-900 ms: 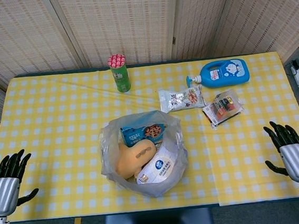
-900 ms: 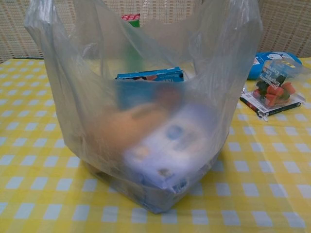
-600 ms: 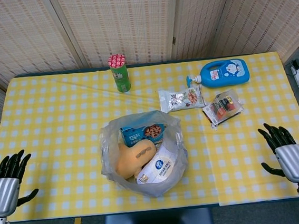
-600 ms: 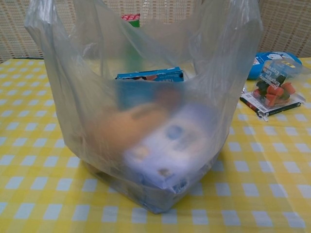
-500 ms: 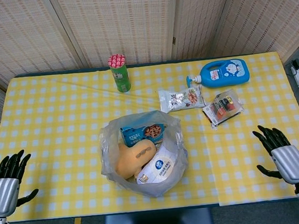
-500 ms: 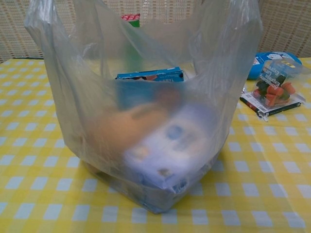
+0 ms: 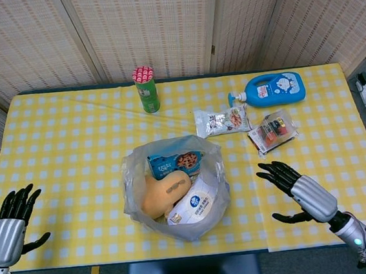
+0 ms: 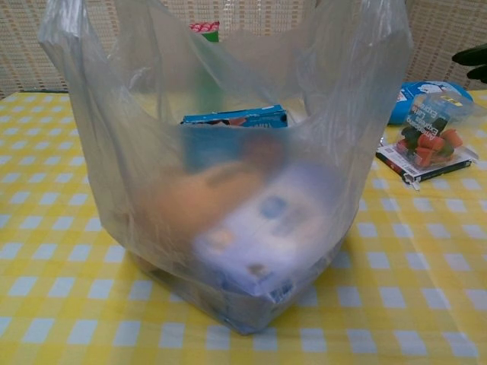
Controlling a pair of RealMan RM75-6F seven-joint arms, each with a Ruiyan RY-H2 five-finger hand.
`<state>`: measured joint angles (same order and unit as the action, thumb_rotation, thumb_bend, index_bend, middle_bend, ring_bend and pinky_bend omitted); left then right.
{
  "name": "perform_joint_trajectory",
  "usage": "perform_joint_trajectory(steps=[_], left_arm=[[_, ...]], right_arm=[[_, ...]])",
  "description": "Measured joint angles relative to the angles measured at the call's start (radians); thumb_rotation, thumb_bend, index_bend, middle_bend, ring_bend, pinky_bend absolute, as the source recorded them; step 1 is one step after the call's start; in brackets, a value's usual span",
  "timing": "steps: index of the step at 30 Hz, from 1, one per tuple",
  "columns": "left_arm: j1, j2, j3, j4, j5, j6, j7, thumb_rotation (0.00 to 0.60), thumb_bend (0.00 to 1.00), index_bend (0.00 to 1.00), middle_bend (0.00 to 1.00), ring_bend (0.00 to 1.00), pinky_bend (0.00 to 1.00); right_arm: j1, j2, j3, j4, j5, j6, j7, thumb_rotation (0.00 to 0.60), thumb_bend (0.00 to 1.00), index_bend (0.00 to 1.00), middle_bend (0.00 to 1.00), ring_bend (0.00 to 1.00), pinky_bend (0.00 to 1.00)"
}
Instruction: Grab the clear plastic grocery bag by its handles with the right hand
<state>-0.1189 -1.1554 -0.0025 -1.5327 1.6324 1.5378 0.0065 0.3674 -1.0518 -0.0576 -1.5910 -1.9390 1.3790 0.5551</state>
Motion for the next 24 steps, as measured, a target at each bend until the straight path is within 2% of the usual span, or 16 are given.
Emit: perform_joint_trajectory(steps=[4,10,15,24], left_arm=[[0.002,0.007,0.001,-0.001,-0.009,-0.003,-0.010,0.600,0.16,0.00,0.00,0.00,0.00],[0.005,0.014,-0.002,-0.004,-0.019,-0.004,-0.024,0.600,0.16,0.00,0.00,0.00,0.00],[0.004,0.017,-0.004,-0.003,-0.024,-0.007,-0.034,0.600,0.16,0.00,0.00,0.00,0.00],[0.005,0.023,-0.010,0.001,-0.032,-0.006,-0.058,0.600,0.16,0.00,0.00,0.00,0.00]], right_arm=[[0.083,0.017,-0.003,-0.043,-0.008,-0.083,0.074,0.600,0.26,0.00,0.00,0.00,0.00],[0.158,0.010,0.002,-0.073,-0.029,-0.099,0.160,0.600,0.26,0.00,0.00,0.00,0.00],[0.188,-0.007,0.017,-0.090,-0.031,-0.093,0.134,0.600,0.26,0.00,0.00,0.00,0.00],[0.276,-0.034,0.044,-0.157,0.002,-0.167,0.127,0.600,0.26,0.00,0.00,0.00,0.00]])
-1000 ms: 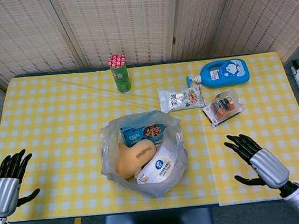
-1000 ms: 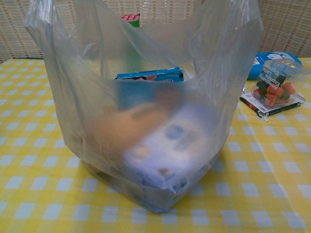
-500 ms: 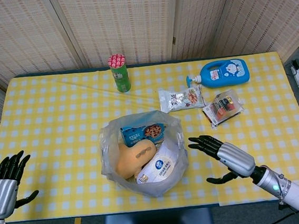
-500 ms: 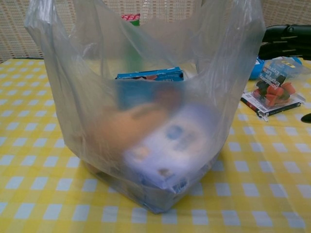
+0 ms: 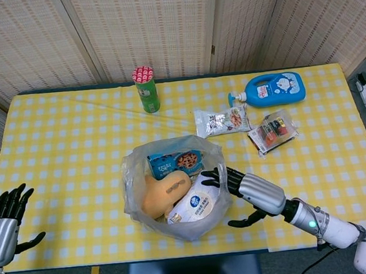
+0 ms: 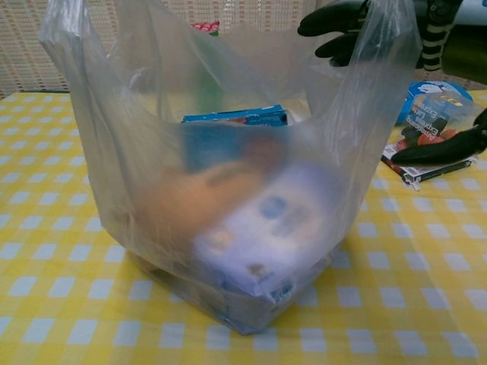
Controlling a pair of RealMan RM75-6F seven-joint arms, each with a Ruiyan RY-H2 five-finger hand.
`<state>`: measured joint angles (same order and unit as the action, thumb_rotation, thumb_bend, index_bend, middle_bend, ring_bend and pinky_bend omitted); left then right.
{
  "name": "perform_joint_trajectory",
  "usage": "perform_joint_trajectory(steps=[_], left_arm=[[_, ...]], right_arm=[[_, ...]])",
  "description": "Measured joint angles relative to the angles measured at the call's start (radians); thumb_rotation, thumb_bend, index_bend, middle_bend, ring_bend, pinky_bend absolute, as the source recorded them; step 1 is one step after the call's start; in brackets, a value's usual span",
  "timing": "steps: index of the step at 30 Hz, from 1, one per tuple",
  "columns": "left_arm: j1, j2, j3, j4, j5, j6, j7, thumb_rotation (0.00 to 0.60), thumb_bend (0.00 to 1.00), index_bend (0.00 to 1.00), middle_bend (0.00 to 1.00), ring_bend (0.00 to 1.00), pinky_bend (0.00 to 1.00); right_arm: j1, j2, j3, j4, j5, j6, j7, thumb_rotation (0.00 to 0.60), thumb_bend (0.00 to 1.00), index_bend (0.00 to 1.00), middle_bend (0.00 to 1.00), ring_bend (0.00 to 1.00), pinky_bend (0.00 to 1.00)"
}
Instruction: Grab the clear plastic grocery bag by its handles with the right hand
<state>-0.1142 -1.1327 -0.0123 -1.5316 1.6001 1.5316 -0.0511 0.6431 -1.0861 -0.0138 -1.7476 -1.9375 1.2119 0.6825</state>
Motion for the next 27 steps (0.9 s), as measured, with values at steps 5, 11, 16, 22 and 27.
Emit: perform_joint_trajectory(steps=[5,11,16,22,27], left_arm=[[0.003,0.007,-0.001,0.001,-0.001,0.006,-0.020,0.600,0.16,0.00,0.00,0.00,0.00],[0.009,0.017,-0.001,0.003,0.000,0.015,-0.044,0.600,0.16,0.00,0.00,0.00,0.00],[0.012,0.026,0.001,0.000,0.000,0.016,-0.061,0.600,0.16,0.00,0.00,0.00,0.00],[0.010,0.032,0.006,-0.001,0.014,0.015,-0.081,0.600,0.16,0.00,0.00,0.00,0.00],[0.011,0.037,0.008,0.002,0.018,0.019,-0.100,0.600,0.16,0.00,0.00,0.00,0.00]], right_arm=[[0.052,-0.022,0.014,-0.021,0.023,-0.041,0.028,0.600,0.25,0.00,0.00,0.00,0.00],[0.099,-0.062,0.035,-0.042,0.068,-0.099,0.008,0.600,0.25,0.00,0.00,0.00,0.00],[0.113,-0.104,0.053,-0.040,0.097,-0.113,-0.055,0.600,0.25,0.00,0.00,0.00,0.00],[0.134,-0.157,0.075,-0.047,0.150,-0.141,-0.141,0.600,0.25,0.00,0.00,0.00,0.00],[0.168,-0.185,0.098,-0.056,0.191,-0.178,-0.161,0.600,0.24,0.00,0.00,0.00,0.00]])
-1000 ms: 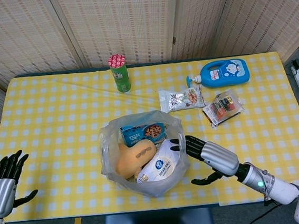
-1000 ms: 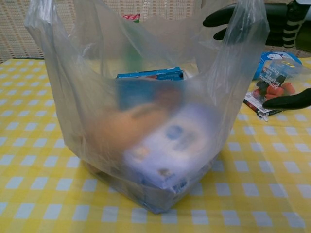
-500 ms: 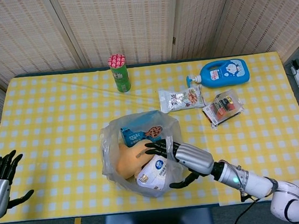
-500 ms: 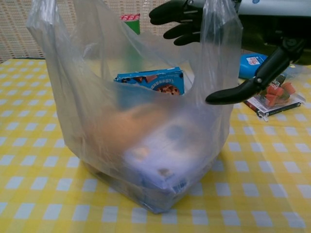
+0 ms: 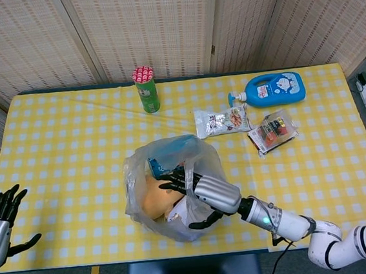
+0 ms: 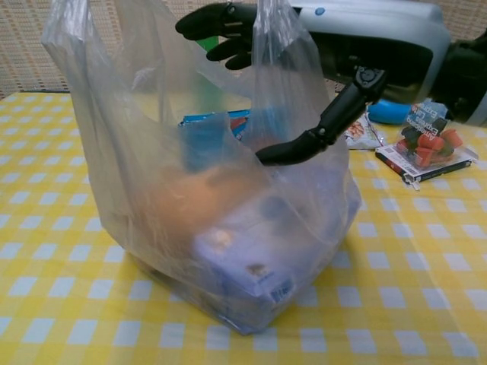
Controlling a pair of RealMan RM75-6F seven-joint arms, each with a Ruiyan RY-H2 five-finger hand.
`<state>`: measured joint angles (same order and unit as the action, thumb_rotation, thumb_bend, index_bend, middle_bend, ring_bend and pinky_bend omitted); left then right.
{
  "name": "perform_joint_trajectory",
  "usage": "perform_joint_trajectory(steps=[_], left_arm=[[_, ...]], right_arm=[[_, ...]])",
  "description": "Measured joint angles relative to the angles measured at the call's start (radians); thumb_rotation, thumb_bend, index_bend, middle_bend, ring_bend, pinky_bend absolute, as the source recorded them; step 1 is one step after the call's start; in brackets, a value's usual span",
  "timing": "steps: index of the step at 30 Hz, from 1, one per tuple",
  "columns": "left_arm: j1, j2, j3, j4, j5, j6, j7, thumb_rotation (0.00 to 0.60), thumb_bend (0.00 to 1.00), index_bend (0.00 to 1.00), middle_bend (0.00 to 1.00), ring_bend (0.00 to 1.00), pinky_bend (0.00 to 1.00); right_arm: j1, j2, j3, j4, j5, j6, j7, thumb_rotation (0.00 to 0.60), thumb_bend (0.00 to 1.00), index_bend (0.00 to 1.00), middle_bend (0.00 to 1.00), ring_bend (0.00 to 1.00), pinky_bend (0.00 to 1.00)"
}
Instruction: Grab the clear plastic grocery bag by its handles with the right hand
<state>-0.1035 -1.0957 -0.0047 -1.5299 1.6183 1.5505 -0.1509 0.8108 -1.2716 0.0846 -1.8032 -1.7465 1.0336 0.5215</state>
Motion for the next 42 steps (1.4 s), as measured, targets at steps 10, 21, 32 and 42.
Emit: perform_joint_trajectory(steps=[10,21,32,42], left_arm=[[0.004,0.010,0.000,0.008,-0.001,0.006,-0.031,0.600,0.16,0.00,0.00,0.00,0.00],[0.005,0.014,-0.002,0.016,0.003,0.013,-0.054,0.600,0.16,0.00,0.00,0.00,0.00],[0.012,0.021,-0.002,0.016,0.008,0.032,-0.070,0.600,0.16,0.00,0.00,0.00,0.00],[0.013,0.028,-0.005,0.026,-0.003,0.026,-0.102,0.600,0.16,0.00,0.00,0.00,0.00]], right_arm=[[0.050,-0.071,0.037,0.014,0.065,-0.038,0.007,0.600,0.24,0.00,0.00,0.00,0.00],[0.094,-0.119,0.063,0.036,0.097,-0.057,0.038,0.600,0.24,0.00,0.00,0.00,0.00],[0.137,-0.185,0.088,0.073,0.133,-0.083,0.013,0.600,0.23,0.00,0.00,0.00,0.00],[0.163,-0.239,0.103,0.106,0.141,-0.075,0.124,0.600,0.22,0.00,0.00,0.00,0.00]])
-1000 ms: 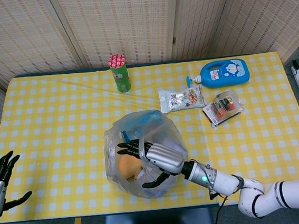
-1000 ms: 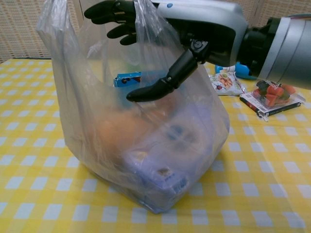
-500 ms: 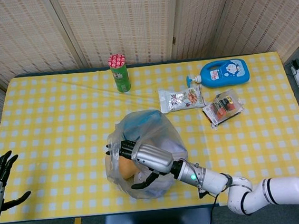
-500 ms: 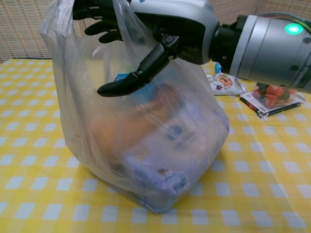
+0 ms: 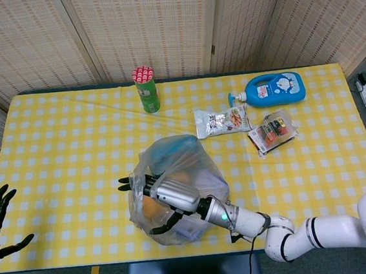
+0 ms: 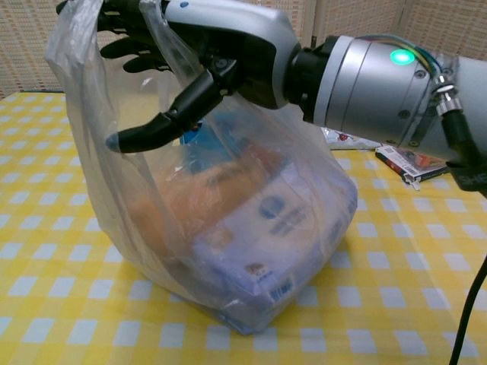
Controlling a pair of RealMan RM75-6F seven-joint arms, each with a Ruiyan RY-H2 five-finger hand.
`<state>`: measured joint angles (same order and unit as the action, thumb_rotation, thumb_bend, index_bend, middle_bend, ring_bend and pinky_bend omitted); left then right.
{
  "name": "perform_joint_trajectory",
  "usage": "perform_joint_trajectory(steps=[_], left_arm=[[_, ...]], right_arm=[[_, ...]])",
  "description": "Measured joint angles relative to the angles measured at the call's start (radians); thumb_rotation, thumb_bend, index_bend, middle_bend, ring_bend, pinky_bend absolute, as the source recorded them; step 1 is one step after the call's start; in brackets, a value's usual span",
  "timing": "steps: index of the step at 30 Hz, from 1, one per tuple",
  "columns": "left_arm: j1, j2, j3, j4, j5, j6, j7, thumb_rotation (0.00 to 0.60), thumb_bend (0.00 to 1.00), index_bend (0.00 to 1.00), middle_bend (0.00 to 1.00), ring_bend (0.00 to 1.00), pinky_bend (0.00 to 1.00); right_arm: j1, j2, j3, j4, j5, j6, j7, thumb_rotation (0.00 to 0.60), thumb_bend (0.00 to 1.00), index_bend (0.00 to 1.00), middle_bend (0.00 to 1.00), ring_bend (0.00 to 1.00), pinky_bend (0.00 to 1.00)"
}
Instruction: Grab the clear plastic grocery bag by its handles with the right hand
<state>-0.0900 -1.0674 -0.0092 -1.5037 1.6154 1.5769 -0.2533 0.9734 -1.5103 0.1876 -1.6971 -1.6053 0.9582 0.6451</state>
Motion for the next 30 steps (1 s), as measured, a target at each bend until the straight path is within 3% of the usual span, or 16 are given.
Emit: perform_joint_trajectory(steps=[9,16,24,30], left_arm=[[0.003,0.001,-0.001,0.000,0.000,0.004,-0.004,0.600,0.16,0.00,0.00,0.00,0.00],[0.004,0.003,-0.003,0.002,-0.001,0.006,-0.009,0.600,0.16,0.00,0.00,0.00,0.00],[0.003,0.001,-0.004,-0.001,-0.004,0.001,-0.001,0.600,0.16,0.00,0.00,0.00,0.00],[0.000,0.000,-0.005,-0.002,-0.009,-0.007,0.004,0.600,0.16,0.00,0.00,0.00,0.00]], right_arm=[[0.033,-0.038,0.017,0.047,-0.022,0.029,0.284,0.600,0.21,0.00,0.00,0.00,0.00],[0.048,-0.062,0.027,0.096,-0.055,0.113,0.524,0.600,0.21,0.00,0.00,0.00,0.00],[0.048,-0.077,0.035,0.120,-0.063,0.183,0.619,0.600,0.21,0.00,0.00,0.01,0.00],[0.048,-0.116,0.062,0.175,-0.008,0.202,0.757,0.600,0.21,0.00,0.04,0.08,0.00]])
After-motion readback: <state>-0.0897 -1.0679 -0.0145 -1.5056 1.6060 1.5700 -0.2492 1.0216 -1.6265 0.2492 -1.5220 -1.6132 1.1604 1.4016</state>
